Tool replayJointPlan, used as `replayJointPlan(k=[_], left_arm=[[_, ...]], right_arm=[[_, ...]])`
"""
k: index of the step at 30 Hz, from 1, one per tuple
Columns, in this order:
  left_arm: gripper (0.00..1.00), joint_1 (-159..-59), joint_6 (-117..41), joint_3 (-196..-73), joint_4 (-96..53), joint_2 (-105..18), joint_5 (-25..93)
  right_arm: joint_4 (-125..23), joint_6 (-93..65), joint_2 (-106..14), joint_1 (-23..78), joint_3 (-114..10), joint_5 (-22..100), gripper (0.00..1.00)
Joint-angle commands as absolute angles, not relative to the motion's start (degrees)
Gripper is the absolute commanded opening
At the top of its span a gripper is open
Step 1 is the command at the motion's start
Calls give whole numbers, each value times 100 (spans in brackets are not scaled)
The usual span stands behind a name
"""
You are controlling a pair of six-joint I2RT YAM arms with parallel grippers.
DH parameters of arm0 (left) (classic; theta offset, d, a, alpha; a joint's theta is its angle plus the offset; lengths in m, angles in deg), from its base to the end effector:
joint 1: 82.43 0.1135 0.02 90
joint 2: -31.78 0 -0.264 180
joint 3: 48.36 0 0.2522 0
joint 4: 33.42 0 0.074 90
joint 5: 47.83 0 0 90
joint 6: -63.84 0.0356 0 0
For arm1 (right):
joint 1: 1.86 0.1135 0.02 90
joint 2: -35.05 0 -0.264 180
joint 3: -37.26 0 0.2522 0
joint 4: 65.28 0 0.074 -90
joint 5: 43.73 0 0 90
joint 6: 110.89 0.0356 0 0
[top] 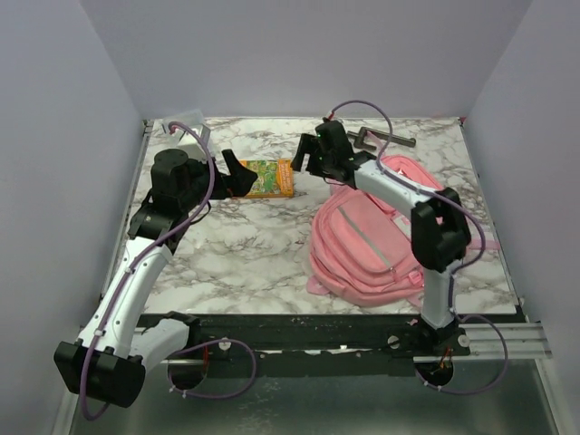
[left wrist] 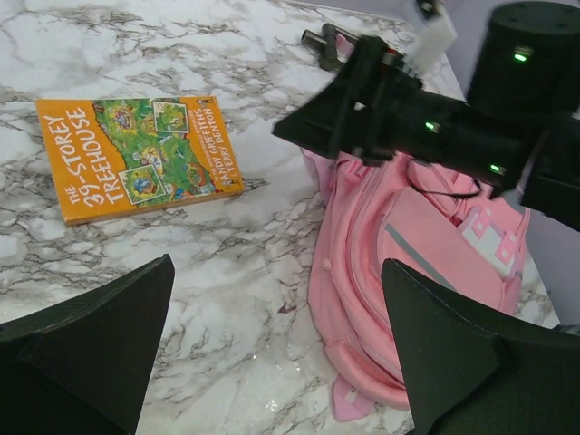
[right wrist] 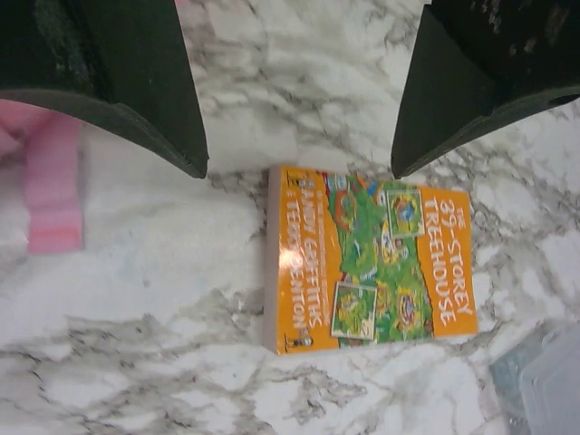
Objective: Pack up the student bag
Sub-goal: Pick up the book from the center of the board.
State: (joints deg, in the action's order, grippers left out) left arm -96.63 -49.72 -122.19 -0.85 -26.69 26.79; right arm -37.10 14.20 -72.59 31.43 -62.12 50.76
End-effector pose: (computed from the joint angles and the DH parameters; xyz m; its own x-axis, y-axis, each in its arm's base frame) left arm 0.2193 -0.0652 0.3733 -0.4556 -0.2822 -0.8442 0.3273 0.8289 -0.4537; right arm 0.3674 0.2379 0.2638 -0.6906 0.2322 -0.6850 -0.1192 0.8976 0.4244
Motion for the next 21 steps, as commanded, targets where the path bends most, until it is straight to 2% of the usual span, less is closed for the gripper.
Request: replayJointPlan(k=[1,8,16,21], left_arm=[[98,-9621,-5086,-12149,-267,-2613,2253],[98,-9606,-5188,-12091,-403,-2630,1947],[98,-9528,-5411,-12033,-576,-2696,1528],[98,-9417,-5503,-12008,-595,-2708,1511]], right_arm=[[-3817,1633,-8683,3047,-7631,4874,84],[-4591,1880,-10001,2815,-8362,4435,80],[-4808,1569,-10806,2827,-8699,4190,60],[-5007,1680,-10884,2858,-8336,4160,42]])
